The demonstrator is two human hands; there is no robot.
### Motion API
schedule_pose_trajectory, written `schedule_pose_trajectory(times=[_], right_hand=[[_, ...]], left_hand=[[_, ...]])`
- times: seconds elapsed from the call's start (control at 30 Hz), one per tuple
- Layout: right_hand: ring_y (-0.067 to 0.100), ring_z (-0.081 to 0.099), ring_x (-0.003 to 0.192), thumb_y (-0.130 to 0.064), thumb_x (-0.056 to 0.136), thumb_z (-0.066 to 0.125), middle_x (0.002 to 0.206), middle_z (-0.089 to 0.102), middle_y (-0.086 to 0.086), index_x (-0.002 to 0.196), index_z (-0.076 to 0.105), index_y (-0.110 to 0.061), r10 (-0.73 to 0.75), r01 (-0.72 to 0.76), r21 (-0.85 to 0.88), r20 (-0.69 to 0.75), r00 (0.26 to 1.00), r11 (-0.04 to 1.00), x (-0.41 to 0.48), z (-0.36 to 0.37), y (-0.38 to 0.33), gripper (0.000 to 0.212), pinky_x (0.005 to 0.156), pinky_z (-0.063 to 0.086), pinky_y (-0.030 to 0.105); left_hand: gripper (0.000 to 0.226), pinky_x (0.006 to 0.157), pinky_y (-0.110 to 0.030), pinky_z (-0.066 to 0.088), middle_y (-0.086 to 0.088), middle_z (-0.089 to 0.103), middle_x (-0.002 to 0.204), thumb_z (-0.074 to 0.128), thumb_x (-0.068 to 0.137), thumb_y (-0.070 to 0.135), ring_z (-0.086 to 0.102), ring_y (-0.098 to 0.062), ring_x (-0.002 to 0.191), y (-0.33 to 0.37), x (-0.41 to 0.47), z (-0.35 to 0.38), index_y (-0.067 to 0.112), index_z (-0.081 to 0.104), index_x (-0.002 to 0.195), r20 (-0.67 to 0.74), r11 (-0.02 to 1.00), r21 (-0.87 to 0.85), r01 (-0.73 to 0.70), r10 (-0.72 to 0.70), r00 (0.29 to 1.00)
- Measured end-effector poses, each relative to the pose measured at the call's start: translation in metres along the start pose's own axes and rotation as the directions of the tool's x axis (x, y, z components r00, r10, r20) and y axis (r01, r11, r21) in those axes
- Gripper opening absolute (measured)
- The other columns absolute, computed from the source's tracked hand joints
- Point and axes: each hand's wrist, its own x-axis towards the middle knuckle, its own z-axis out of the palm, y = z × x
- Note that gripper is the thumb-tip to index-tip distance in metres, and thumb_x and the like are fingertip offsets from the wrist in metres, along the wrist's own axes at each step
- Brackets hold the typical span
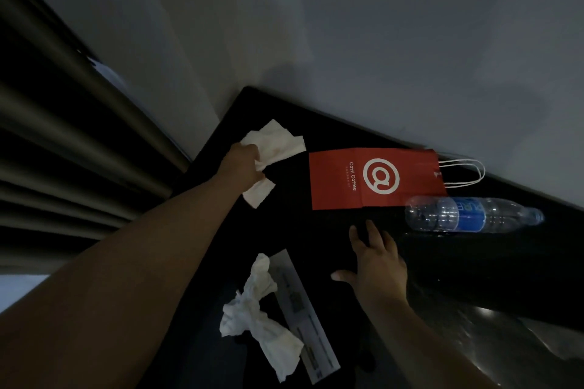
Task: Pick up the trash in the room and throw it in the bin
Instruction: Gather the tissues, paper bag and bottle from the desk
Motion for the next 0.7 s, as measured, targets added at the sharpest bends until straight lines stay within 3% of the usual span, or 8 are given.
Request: schedule_pose_trajectory(times=[0.13, 0.3, 0.37, 0.5, 0.6, 0.7], right_hand=[[0.030, 0.008, 0.146, -0.062, 0.077, 0.063, 0.161, 0.002, -0.001, 0.152, 0.012, -0.032, -0.007, 0.006, -0.030, -0.023, 1.000, 1.000, -0.002, 0.001, 0.000, 0.096, 0.110, 0.031, 0.046], [0.031, 0.010, 0.146, -0.062, 0.076, 0.066, 0.161, 0.004, 0.001, 0.152, 0.014, -0.030, 0.006, -0.007, -0.042, -0.018, 1.000, 0.999, 0.000, 0.002, -0.002, 0.098, 0.109, 0.034, 0.048], [0.032, 0.010, 0.146, -0.061, 0.075, 0.067, 0.161, 0.003, 0.001, 0.152, 0.013, -0.030, 0.013, -0.013, -0.040, -0.002, 1.000, 0.999, 0.001, 0.001, -0.002, 0.099, 0.109, 0.036, 0.049], [0.033, 0.008, 0.146, -0.057, 0.077, 0.069, 0.161, 0.001, 0.002, 0.153, 0.010, -0.028, 0.014, -0.013, -0.038, 0.032, 0.999, 0.999, 0.000, -0.001, -0.005, 0.100, 0.106, 0.039, 0.049], [0.033, 0.009, 0.146, -0.047, 0.080, 0.070, 0.161, 0.002, 0.003, 0.153, 0.013, -0.026, -0.013, 0.014, -0.026, 0.061, 0.998, 1.000, -0.001, -0.006, -0.003, 0.095, 0.106, 0.038, 0.048], [0.029, 0.018, 0.145, -0.041, 0.084, 0.069, 0.160, 0.012, 0.002, 0.151, 0.026, -0.023, -0.073, 0.073, 0.014, 0.057, 0.996, 0.997, -0.010, -0.005, 0.014, 0.081, 0.109, 0.035, 0.044]], left_hand=[[0.034, 0.069, -0.019, 0.031, -0.019, 0.055, 0.119, 0.073, 0.082, 0.016, 0.052, -0.030, 0.109, -0.004, -0.026, 0.002, 0.001, 0.060, 0.110, -0.067, 0.985, -0.173, 0.008, -0.020, 0.998], [0.029, 0.065, -0.019, 0.032, -0.013, 0.058, 0.105, 0.074, 0.082, 0.017, 0.051, -0.018, 0.094, -0.004, -0.091, -0.006, 0.004, 0.063, 0.105, -0.120, 0.962, -0.262, -0.073, 0.042, 0.992], [0.030, 0.061, -0.010, 0.033, -0.009, 0.054, 0.102, 0.074, 0.081, 0.017, 0.049, -0.013, 0.090, -0.003, -0.123, -0.007, 0.006, 0.063, 0.107, -0.122, 0.958, -0.278, -0.075, 0.042, 0.992], [0.027, 0.061, -0.001, 0.034, -0.005, 0.050, 0.098, 0.074, 0.080, 0.016, 0.049, -0.012, 0.086, 0.000, -0.181, 0.006, 0.008, 0.064, 0.104, -0.103, 0.953, -0.296, -0.061, 0.032, 0.994], [0.031, 0.065, -0.001, 0.034, -0.005, 0.050, 0.103, 0.074, 0.081, 0.020, 0.055, -0.017, 0.095, 0.004, -0.211, 0.027, 0.009, 0.063, 0.107, -0.035, 0.957, -0.289, -0.030, 0.021, 0.999], [0.044, 0.082, -0.014, 0.040, -0.005, 0.044, 0.117, 0.073, 0.081, 0.027, 0.054, -0.018, 0.107, 0.012, -0.229, 0.042, 0.012, 0.058, 0.120, 0.036, 0.972, -0.234, 0.002, 0.007, 0.999]])
